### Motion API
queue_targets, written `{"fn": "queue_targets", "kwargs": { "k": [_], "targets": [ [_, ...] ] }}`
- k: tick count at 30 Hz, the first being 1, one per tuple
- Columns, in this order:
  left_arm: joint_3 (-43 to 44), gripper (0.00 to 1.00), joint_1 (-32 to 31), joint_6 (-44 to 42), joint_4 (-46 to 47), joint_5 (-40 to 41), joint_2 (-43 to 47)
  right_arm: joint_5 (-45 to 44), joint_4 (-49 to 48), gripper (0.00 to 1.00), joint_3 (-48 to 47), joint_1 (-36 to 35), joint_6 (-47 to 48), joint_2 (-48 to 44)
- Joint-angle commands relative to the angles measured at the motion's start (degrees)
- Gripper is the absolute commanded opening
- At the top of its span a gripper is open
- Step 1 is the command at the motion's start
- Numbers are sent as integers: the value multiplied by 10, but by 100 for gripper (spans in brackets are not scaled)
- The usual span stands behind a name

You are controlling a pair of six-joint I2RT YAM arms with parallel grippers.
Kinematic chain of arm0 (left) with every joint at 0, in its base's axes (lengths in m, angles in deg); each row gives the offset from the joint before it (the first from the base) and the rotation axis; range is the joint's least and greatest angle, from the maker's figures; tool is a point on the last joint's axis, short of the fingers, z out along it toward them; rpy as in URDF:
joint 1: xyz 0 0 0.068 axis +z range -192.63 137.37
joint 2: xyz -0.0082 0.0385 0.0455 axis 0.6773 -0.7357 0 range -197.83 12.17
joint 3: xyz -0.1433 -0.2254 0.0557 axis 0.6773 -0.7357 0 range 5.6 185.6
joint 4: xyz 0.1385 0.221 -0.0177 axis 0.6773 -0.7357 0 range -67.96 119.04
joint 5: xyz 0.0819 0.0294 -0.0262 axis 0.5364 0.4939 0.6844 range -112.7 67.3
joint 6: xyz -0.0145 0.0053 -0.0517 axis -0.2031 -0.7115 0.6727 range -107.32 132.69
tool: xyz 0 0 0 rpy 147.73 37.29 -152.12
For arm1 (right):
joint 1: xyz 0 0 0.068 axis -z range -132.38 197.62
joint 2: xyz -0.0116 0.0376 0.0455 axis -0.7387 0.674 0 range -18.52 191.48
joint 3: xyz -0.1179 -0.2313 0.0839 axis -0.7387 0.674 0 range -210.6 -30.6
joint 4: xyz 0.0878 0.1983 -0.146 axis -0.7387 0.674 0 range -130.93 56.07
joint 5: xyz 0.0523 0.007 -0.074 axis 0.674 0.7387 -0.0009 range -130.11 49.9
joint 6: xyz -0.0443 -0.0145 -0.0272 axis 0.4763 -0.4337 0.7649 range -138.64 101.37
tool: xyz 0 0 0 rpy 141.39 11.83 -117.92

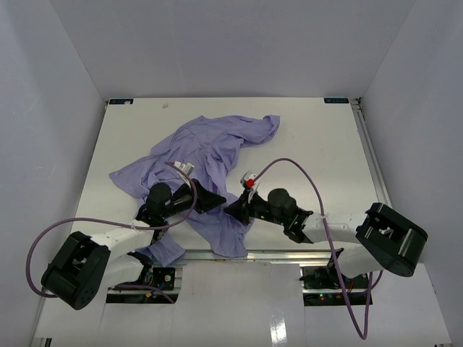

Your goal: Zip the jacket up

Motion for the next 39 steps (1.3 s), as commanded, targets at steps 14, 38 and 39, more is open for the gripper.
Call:
{"fn": "queue_targets", "kwargs": {
  "k": [14,38,39],
  "targets": [
    [133,72,3,124,-659,567,186,26,58,8,25,36,0,-85],
    [310,68,67,-6,-346,482,-262,-127,87,8,101,48,-7,-250],
    [317,68,58,-2,-355,487,-267,-135,91,8,101,48,-4,-256]
  ]
}}
